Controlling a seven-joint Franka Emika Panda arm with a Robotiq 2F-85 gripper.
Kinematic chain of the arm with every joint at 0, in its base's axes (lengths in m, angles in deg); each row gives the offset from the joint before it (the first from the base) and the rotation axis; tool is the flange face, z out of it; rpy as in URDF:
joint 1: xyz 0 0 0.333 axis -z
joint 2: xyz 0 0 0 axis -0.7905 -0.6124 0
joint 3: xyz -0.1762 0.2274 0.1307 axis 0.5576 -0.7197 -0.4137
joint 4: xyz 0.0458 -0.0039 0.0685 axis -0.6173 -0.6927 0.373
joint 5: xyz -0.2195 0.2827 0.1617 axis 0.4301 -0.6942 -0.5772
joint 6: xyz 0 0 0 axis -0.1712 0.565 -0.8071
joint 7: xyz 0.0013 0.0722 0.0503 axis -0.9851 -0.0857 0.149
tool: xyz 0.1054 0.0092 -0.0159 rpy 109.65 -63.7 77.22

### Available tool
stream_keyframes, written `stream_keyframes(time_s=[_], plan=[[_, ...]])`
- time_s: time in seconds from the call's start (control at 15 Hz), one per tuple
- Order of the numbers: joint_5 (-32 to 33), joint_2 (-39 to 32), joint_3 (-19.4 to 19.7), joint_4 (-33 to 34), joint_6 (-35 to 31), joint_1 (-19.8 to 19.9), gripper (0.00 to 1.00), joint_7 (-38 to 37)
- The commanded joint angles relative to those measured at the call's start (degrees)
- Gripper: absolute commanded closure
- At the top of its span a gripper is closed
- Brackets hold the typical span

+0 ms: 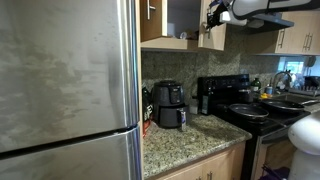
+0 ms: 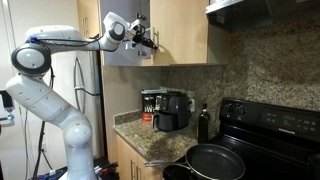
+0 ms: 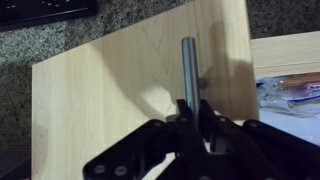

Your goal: Open the cabinet door on the right

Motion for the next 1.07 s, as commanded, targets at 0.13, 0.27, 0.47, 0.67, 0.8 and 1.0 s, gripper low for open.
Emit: stream_keyframes(time_s=[0.13,0.27,0.47,0.67,0.8,1.0], plan=[[0.70,0.14,-1.51,-0.29,0.37,4.87,0.96,2.10],[2.77,2.51,0.27,-1.09,0.97,7.87,0.96,2.73],[1.21,7.32,1.69,-3.50,3.94,7.70,0.96,3.30],[0.98,11.58,2.72,-5.54,7.57,8.10,0.96,3.25],[0.76,14.52,4.32,-7.52,8.67,8.92,0.96,2.77],[-1.83,13.24,0.84,-5.97,9.18,6.01,0.85,3.79]])
